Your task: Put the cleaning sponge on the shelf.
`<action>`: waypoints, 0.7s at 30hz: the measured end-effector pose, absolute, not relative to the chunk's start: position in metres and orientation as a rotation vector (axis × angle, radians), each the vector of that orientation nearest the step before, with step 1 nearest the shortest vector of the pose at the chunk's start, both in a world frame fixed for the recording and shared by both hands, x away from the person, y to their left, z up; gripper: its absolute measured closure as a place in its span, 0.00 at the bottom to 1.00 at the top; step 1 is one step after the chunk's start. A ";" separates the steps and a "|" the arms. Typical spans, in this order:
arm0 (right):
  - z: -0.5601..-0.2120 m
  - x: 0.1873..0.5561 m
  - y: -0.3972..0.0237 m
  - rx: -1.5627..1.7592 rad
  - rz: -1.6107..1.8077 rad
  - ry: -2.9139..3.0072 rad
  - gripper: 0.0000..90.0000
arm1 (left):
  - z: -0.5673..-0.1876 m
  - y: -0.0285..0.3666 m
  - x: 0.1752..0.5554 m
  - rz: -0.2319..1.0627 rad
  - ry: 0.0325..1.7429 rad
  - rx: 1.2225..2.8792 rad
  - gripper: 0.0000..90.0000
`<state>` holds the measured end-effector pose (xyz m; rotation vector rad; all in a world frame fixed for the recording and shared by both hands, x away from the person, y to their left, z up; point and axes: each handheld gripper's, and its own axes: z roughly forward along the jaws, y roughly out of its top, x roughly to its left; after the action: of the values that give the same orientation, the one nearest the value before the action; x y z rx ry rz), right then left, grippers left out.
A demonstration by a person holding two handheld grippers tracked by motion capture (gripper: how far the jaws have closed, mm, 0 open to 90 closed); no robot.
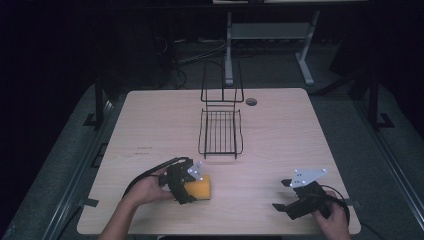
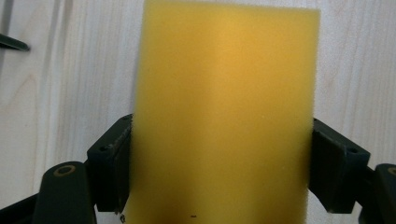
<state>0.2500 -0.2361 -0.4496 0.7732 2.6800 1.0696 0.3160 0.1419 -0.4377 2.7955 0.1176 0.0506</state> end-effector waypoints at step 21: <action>-0.450 0.251 -0.238 0.778 1.073 2.674 0.17 | -0.416 0.134 0.322 0.092 0.111 2.775 0.24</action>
<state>0.2512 -0.2377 -0.4504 0.7784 2.6743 1.0726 0.3222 0.1342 -0.4165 2.7751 0.1114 0.0920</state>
